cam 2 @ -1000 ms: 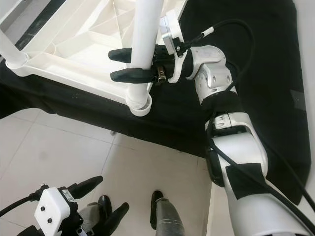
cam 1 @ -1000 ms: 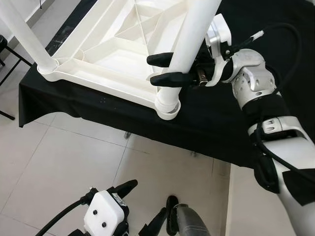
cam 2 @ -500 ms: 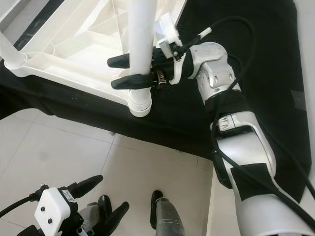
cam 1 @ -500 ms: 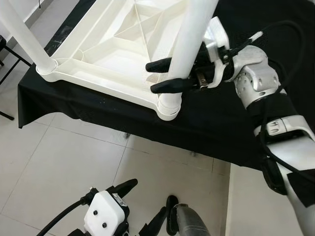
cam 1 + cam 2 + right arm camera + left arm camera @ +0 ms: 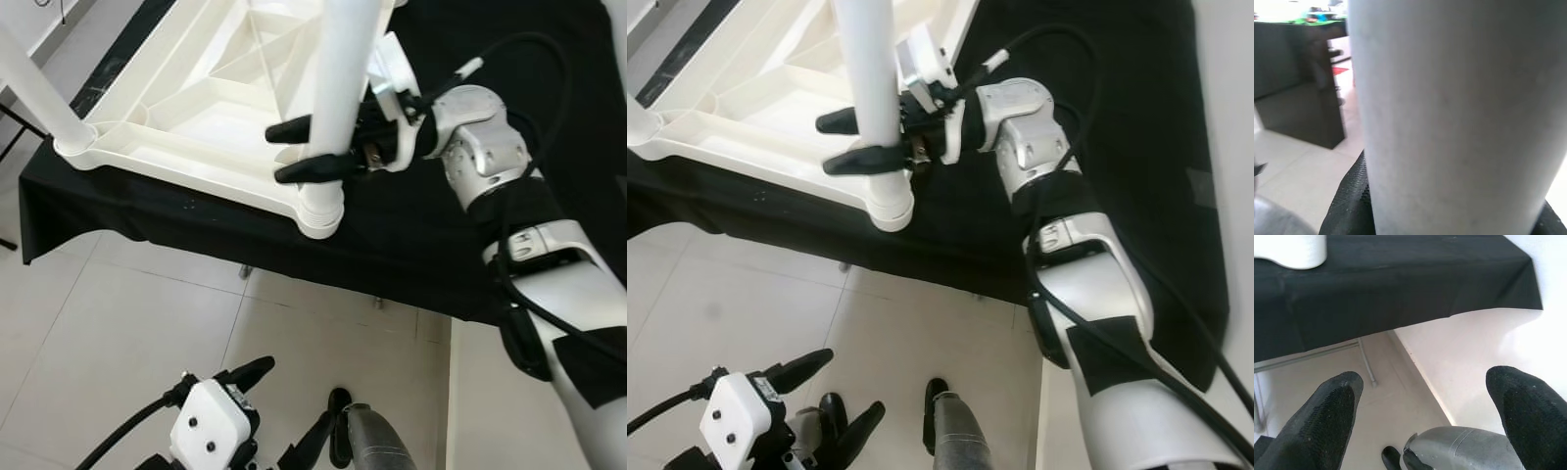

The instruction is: Building children table

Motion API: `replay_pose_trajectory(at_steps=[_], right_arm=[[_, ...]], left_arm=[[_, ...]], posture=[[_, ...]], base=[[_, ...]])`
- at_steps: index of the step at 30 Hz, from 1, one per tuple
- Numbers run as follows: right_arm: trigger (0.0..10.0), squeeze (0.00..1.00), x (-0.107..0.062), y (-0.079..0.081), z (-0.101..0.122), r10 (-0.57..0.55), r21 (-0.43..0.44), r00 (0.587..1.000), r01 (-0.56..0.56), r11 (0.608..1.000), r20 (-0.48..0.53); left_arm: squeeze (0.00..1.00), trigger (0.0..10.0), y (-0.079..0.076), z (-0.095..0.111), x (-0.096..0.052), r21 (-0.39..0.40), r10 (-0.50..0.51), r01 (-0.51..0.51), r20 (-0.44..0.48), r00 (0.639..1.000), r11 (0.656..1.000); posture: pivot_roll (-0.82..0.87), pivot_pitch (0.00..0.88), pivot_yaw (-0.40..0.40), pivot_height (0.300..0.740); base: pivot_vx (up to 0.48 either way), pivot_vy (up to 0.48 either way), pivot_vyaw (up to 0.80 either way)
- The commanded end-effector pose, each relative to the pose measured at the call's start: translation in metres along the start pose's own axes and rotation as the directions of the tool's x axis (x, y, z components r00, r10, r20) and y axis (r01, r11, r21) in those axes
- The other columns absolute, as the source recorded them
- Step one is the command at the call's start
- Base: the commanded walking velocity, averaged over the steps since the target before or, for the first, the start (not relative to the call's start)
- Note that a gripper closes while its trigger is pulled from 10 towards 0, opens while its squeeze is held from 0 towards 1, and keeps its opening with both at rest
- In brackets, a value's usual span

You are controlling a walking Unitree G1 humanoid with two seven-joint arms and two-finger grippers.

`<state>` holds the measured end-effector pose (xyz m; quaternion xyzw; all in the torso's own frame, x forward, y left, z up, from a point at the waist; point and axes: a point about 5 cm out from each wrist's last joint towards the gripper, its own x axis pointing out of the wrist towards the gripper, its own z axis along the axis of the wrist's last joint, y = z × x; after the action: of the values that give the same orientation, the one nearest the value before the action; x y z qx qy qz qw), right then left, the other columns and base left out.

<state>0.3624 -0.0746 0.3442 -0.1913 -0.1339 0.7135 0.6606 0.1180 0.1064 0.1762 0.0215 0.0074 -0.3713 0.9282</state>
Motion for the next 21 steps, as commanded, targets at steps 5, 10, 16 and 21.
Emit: replay_pose_trajectory(at_steps=[5,10,16,21], right_arm=[[10.0,0.0,-0.003,0.001,-0.037,-0.14,0.082,0.977,0.154,0.985,-0.161],[10.0,0.0,-0.022,-0.005,-0.047,-0.363,0.085,0.908,0.386,0.918,-0.209],[10.0,0.0,-0.038,-0.003,-0.057,-0.515,0.077,0.823,0.546,0.835,-0.24],[10.0,0.0,-0.047,0.004,-0.064,-0.678,0.1,0.698,0.71,0.697,-0.228]], left_arm=[[0.0,10.0,-0.002,-0.004,0.0,-0.007,0.0,0.0,-0.019,1.0,1.0],[0.0,10.0,-0.001,-0.005,0.0,-0.005,0.002,-0.002,-0.016,1.0,1.0],[0.0,10.0,0.0,-0.006,0.002,-0.003,0.0,0.0,-0.013,1.0,1.0],[0.0,10.0,0.001,-0.007,0.004,-0.001,-0.001,0.001,-0.011,1.0,1.0]], posture=[[0.1,0.411,-0.065,0.74],[0.08,0.408,-0.065,0.74],[0.07,0.403,-0.063,0.74],[0.06,0.395,-0.065,0.74]], base=[[0.0,0.0,0.0],[0.0,0.0,0.0],[0.0,0.0,0.0],[0.0,0.0,0.0]])
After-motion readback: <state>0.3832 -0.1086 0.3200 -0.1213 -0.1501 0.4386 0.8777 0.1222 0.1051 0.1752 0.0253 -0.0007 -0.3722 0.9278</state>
